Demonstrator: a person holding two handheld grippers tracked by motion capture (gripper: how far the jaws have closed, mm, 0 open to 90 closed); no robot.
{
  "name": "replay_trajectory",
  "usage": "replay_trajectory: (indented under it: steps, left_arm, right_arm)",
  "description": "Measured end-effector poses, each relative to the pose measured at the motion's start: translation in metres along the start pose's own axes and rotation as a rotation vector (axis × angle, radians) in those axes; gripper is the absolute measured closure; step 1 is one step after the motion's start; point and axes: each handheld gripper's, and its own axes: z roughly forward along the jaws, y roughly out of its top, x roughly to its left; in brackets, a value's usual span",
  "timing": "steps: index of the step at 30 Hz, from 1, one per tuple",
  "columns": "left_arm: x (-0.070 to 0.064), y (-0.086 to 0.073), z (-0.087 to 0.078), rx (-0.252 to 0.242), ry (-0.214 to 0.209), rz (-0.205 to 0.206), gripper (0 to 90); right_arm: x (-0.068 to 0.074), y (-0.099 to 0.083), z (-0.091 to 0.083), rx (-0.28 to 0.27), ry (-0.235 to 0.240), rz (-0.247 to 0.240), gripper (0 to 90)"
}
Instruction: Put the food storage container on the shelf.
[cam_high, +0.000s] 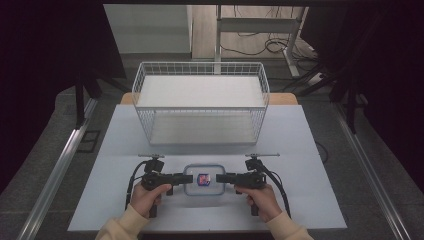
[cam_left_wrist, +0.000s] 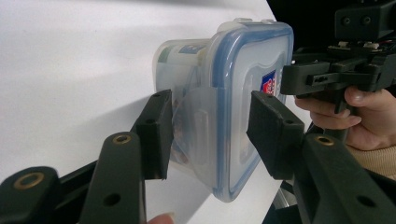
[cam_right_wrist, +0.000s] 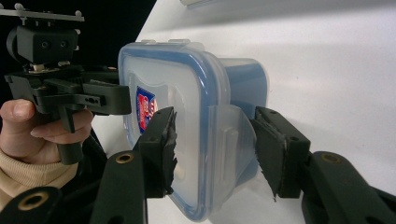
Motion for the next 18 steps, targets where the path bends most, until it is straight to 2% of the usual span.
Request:
replay_trajectory:
  steps: [11, 18]
  left_arm:
    - [-0.007, 0.004, -0.005, -0.025, -0.004, 0.016, 51.8]
    - [-0.011, 0.011, -0.009, -0.038, -0.010, 0.028, 51.8]
  right_arm:
    - [0.008, 0.006, -0.007, -0.016, -0.006, -0.041, 50.3]
    - [0.016, 0.014, -0.011, -0.022, -0.017, -0.070, 50.3]
